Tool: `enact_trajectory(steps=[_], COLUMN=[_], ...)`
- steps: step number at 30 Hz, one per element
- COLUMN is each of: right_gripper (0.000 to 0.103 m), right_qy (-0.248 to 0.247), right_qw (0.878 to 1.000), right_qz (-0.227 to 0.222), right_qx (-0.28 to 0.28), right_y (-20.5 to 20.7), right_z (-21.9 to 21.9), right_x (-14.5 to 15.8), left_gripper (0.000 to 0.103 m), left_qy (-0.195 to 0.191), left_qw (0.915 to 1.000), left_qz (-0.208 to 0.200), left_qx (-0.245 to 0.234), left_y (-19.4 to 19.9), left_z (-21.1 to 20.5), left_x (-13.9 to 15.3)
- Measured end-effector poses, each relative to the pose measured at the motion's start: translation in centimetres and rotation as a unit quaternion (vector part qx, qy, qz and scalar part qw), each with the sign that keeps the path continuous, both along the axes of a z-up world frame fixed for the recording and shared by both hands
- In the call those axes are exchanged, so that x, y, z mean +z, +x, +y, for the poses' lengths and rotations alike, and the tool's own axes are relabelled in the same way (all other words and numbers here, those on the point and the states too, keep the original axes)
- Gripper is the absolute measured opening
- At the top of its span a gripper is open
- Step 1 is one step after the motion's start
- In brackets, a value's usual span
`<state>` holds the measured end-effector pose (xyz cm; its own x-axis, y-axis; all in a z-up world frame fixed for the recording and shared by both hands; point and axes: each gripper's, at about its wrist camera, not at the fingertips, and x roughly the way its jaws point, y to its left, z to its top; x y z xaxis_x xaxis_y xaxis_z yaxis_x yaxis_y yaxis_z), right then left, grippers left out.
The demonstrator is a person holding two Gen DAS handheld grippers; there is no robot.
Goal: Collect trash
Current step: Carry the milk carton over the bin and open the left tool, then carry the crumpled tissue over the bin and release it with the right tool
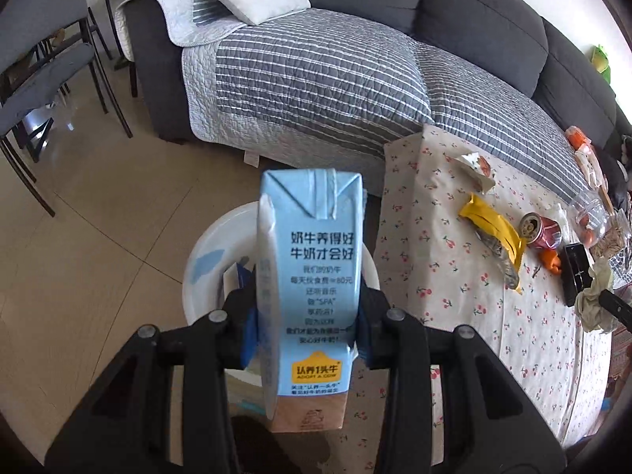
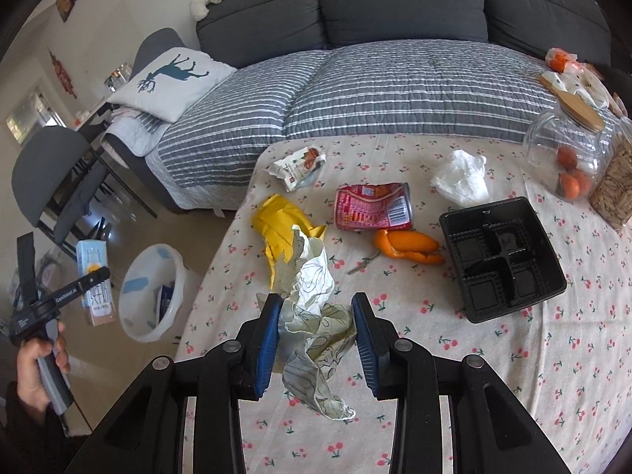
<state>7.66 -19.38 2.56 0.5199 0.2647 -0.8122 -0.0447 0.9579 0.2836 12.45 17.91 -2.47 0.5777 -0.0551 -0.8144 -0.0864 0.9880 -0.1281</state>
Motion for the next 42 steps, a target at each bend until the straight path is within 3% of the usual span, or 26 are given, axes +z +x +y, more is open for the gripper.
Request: enact_trajectory(steps=[6,8,10,14,21,35,42], right_gripper=[0.037,0.037,0.037,0.038,0.038,0.038,0.04], right_qy=[-0.006,-0.005,-0.005,-0.01,-0.022,-0.004,-0.009], right_qw=[1.0,1.0,1.0,1.0,0.999,0.991,0.988], right_qz=[0.005,0.006,0.01,0.01,0.008,0.009,0.02], right_qx=[0.007,0.008,0.01,0.009,0.029,0.135,0.15], right_y=[0.0,0.0,0.0,-0.3,-0.1,4.1,6.3], right_z=[1.5,1.9,2.1,2.6,5.8,22.4,28.4], right_x=[-0.8,-1.1,-1.4,-1.7,-1.6,-3.1,-5.5], left_gripper=[0.043,0.074,0.08,0.086,0.094,0.1,0.1], left_qy=[0.005,0.019,0.023,0.011,0.024,0.091,0.092], left_qw=[0.9999,0.9998,0.9997,0.9996,0.9969,0.9918,0.9912], left_qz=[-0.003,0.004,-0.004,0.011,0.044,0.065,0.074], left_qx=[-0.015,-0.008,0.003,0.023,0.06,0.061,0.061], left_y=[1.1,1.3,1.1,0.7,-1.0,-4.7,-4.9], left_z=[-0.1,0.0,0.5,1.8,4.6,8.7,10.0], left_x=[-1.2,-1.5,-1.2,-1.0,-0.9,-2.0,-2.6])
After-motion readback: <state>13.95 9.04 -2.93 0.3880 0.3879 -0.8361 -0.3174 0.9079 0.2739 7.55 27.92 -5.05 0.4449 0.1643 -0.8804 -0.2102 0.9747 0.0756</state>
